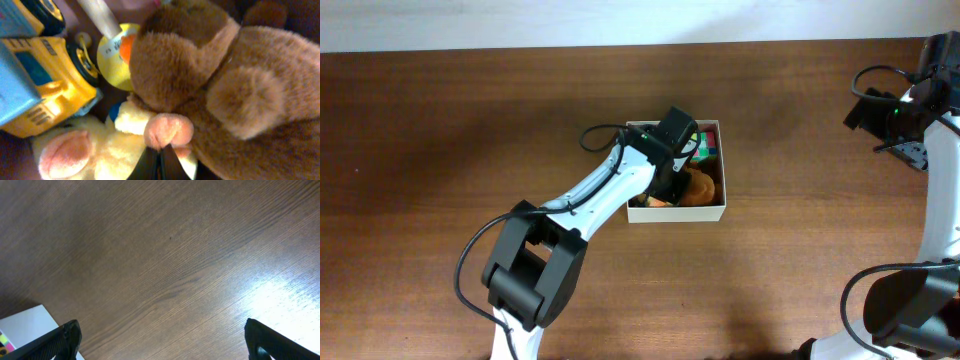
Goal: Pack container
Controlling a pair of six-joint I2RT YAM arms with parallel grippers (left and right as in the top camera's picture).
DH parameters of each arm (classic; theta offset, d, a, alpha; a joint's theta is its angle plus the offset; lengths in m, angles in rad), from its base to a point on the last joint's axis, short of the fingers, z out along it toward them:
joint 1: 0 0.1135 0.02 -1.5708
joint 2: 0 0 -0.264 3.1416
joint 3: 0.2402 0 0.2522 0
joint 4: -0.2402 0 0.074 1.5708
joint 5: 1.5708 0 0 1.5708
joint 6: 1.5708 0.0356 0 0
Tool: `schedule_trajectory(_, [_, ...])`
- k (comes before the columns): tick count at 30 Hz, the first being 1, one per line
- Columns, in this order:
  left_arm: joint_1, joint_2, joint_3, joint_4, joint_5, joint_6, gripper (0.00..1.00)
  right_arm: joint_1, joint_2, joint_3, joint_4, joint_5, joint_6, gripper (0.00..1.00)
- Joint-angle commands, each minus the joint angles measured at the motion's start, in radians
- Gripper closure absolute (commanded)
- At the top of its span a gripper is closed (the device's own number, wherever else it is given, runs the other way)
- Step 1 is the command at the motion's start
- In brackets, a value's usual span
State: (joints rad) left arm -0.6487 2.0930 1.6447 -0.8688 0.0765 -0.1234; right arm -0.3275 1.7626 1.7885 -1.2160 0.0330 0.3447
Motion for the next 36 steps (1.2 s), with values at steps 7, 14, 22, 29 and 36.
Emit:
schedule_trajectory(7, [-0.005,0.031,0.210,-0.149,0.013,-0.002,0.98,0.000,-0.002,-0.005,0.000,-0.002,0.012,0.01])
schedule_trajectory(14, [-0.005,0.024,0.335,-0.187,-0.007,-0.002,0.71,0.000,-0.002,-0.005,0.000,-0.002,0.012,0.01])
schedule_trajectory(22, [-0.002,0.021,0.415,-0.258,-0.041,-0.002,0.50,0.000,-0.002,-0.005,0.000,-0.002,0.012,0.01])
schedule_trajectory(29, [0.004,0.021,0.415,-0.275,-0.048,-0.002,0.58,0.000,-0.002,-0.005,0.000,-0.002,0.012,0.01])
schedule_trajectory(36, [0.006,0.021,0.415,-0.383,-0.103,-0.003,0.87,0.000,-0.002,-0.005,0.000,-0.002,0.012,0.01])
